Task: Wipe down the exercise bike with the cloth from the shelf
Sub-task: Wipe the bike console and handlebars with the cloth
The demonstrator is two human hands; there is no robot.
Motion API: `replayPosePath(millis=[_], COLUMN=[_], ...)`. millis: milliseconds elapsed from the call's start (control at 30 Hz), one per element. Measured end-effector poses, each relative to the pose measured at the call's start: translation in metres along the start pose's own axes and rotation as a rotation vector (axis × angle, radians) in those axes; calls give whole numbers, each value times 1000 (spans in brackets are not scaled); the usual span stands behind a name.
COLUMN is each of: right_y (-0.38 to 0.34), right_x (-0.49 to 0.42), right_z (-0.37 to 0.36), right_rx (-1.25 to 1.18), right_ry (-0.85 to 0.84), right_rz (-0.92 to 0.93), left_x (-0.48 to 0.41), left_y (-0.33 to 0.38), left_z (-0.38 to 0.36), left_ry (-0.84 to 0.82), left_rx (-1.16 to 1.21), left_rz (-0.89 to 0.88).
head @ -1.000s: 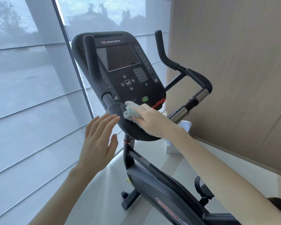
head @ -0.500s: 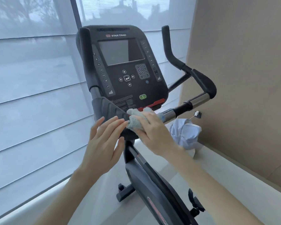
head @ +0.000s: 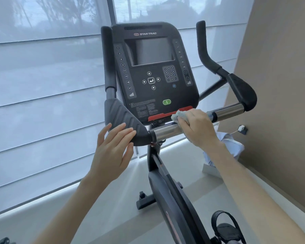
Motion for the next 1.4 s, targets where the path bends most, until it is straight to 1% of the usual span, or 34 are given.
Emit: replayPosePath(millis=[67,100,167,200,300,400,467,567,633,667,733,767,833,867,900,1000,1100,1267,1367,1400], right_y=[-25,-40,-67,-76,-78,-58,-35,-2,5,3,-10,-20,-42,-52,-61,-70,-50,6,0,-12], right_x=[-7,-10,-12,-11,-8,-12,-16,-21,-22,-21,-12,-2,22,34,44,62,70,67,65,66], right_z=[-15,-23,-39,-42,-41,-35,-32,-31,-33,-34,-30,-27,-25,-27,-33,-48,-55,-46,-48,-52], right_rx=[97,91,-19,-64,-153,-192,-142,-80,4,66,147,110,-38,-73,-83,-60,42,46,33,40], right_ry=[-136,-215,-356,-381,-352,-305,-297,-372,-378,-335,-141,-43,161,241,286,343,394,460,503,521], right_rz=[71,109,126,129,151,155,137,51,27,37,82,98,120,133,143,233,365,299,261,288], left_x=[-1,-1,-1,-1,-1,-1,0,0,0,-1,0,1,2,2,2,4,6,6,6,7], left_y=[1,1,1,1,-1,-2,-2,-2,-2,-2,0,1,3,4,4,7,9,11,9,9], left_z=[1,1,2,2,2,1,1,2,1,1,0,0,0,1,1,3,5,5,4,3], left_ry=[-3,-7,-10,-12,-14,-13,-12,-7,-10,-11,-10,-7,-4,-4,-5,-10,-7,-16,7,20], left_rx=[-7,-10,-17,-21,-21,-18,-14,-3,3,3,4,4,0,-3,-6,-20,-27,-32,-32,-31], left_rz=[2,3,0,-4,-9,-12,-4,14,30,40,55,61,66,67,68,72,70,68,40,27])
Point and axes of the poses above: each hand's wrist, its own x-axis away from the middle knuckle, its own z-axis out of the back of the hand, y = z × x, the point moved 6 cm from there along -x, towards the middle knuckle, and after that the axes turned 12 degrees about y, right-handed, at the moved point
